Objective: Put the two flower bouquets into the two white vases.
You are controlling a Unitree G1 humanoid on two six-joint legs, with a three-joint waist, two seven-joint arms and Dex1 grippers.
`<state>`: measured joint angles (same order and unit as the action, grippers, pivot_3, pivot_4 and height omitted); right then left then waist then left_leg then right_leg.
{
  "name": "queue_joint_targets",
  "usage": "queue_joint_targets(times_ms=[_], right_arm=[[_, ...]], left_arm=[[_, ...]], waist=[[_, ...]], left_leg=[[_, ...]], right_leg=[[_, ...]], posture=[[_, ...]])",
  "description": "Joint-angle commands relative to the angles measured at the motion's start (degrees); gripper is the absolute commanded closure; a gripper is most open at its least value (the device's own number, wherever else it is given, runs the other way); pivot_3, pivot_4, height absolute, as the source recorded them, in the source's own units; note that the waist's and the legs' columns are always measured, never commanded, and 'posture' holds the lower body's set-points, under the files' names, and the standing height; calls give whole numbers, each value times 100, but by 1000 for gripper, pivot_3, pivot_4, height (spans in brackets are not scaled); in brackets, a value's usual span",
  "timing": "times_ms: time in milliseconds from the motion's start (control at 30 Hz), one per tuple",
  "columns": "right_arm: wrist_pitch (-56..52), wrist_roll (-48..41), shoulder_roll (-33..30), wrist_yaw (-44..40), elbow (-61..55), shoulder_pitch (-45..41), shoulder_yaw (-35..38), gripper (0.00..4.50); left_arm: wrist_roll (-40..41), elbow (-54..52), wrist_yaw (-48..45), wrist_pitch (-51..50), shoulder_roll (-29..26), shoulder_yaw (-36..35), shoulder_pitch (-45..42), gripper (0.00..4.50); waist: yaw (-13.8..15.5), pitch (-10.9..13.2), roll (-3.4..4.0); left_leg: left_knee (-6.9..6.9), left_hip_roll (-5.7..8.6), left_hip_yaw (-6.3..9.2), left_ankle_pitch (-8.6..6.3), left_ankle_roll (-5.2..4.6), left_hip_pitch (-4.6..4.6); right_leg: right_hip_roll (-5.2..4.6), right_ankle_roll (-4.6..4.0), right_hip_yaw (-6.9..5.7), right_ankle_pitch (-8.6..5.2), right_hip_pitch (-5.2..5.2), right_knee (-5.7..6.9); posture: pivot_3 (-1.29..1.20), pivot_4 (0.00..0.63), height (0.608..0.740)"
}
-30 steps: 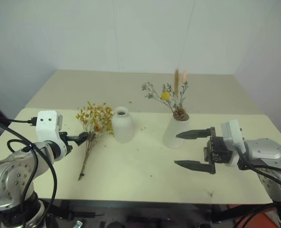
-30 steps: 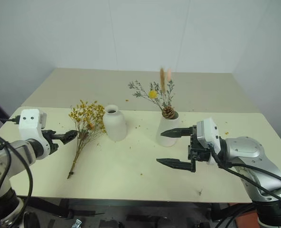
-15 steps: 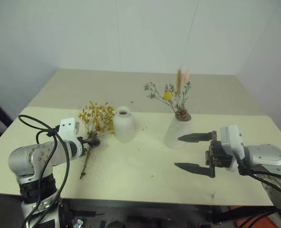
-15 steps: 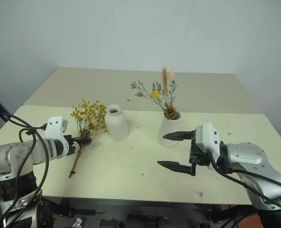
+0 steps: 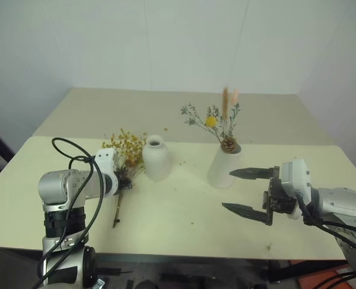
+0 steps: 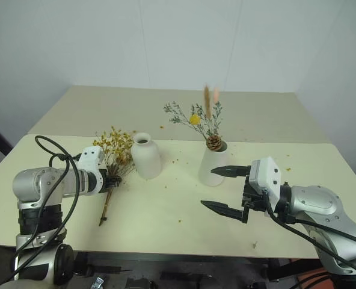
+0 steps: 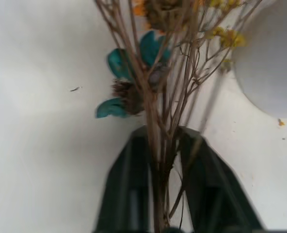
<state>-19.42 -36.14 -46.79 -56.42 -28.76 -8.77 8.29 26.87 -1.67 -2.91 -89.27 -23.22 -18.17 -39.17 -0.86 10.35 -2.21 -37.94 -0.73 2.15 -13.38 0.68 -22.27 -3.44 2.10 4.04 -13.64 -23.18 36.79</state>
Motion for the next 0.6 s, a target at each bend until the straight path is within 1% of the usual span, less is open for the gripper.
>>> queue_joint_targets(times_ms=[33,167,233,333,433,500,600], right_arm=[[11,28,-65,73,-126,-43,208,0],[8,-14,-50,75,-149,-42,230,0],[8,-35,-38,78,-164,-26,255,0],[22,-48,-16,90,-188,21,284,0],[59,-51,45,113,-211,44,291,0],[67,-87,137,163,-232,10,281,0],[55,-216,367,327,-286,-79,268,0]], left_arm=[[-135,-194,-171,348,-130,201,-29,4435],[-351,-489,-70,905,-134,69,7,4435],[-338,-625,-57,1248,-112,-304,-58,4435],[-245,-939,-155,2049,-120,-775,-6,4435],[35,-1154,-527,2911,-143,-1210,-3,4435],[432,-1165,-889,3244,-124,-1469,-122,4435],[837,-842,-1538,3888,-140,-1534,-301,4435]], waist=[[0,0,0],[0,0,0],[-4,0,-1],[-9,0,-1],[-8,1,-2],[2,1,-2],[17,1,-2]], left_leg=[[0,0,0,0,0,-1],[0,-1,1,0,0,-7],[0,-1,1,0,0,-8],[0,-2,0,0,0,-6],[0,-3,-1,0,0,-9],[0,-2,-2,0,0,-9],[0,-2,-2,0,0,-7]], right_leg=[[0,0,-1,0,0,-1],[-1,0,0,0,-4,-5],[-1,0,0,0,-5,-4],[0,-1,0,1,-5,-3],[-1,-1,0,1,-6,-6],[-2,-1,0,1,-5,-6],[-2,-1,-1,1,-3,-4]], posture=[[0,150,740],[0,150,740],[0,150,740],[0,150,740],[0,150,740],[0,150,740],[0,150,740]])
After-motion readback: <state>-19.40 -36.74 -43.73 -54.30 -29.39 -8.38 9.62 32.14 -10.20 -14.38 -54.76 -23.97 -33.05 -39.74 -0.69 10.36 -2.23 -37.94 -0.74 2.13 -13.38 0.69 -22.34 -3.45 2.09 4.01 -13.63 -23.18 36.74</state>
